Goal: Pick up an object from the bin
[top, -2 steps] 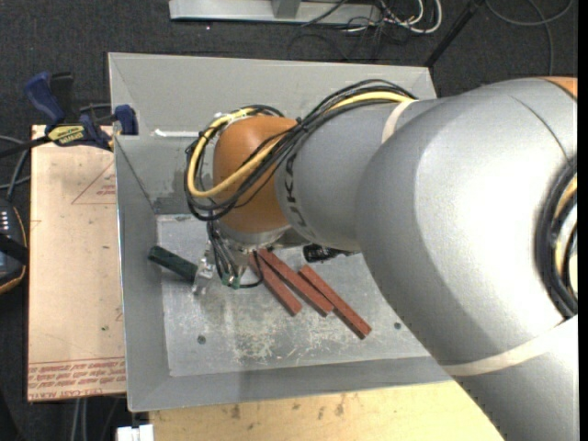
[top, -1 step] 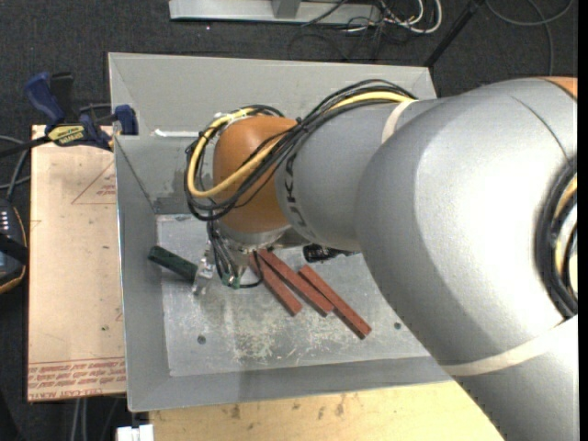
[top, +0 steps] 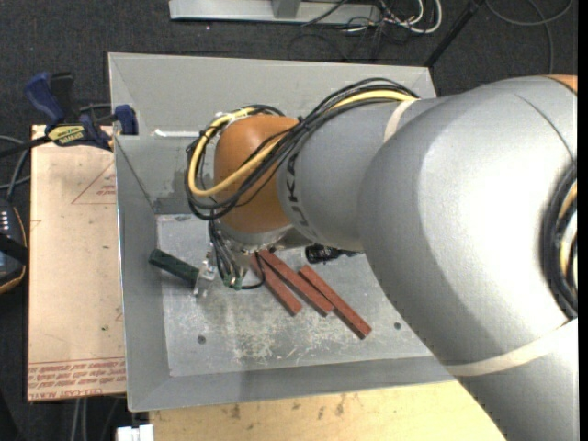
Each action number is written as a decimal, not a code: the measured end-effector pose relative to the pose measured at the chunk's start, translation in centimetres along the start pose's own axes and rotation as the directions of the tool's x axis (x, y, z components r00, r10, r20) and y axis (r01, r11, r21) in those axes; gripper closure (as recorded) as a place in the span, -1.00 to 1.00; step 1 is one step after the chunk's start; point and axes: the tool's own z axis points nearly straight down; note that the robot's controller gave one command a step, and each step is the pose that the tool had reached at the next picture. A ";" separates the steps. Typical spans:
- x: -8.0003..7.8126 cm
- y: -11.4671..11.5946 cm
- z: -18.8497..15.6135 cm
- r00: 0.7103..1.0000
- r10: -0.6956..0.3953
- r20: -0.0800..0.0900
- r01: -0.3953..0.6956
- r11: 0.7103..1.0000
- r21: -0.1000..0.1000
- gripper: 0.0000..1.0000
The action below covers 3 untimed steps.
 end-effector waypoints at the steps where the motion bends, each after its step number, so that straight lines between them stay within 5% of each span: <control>1: 0.3 -0.2 -1.7 1.000 -0.001 -0.013 0.001 1.000 0.009 1.00; 3: 0.1 0.0 -4.5 1.000 -0.002 -0.010 0.002 1.000 0.007 1.00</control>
Offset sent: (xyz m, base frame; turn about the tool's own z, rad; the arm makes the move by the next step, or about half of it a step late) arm -0.0001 -0.0001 0.0423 0.0000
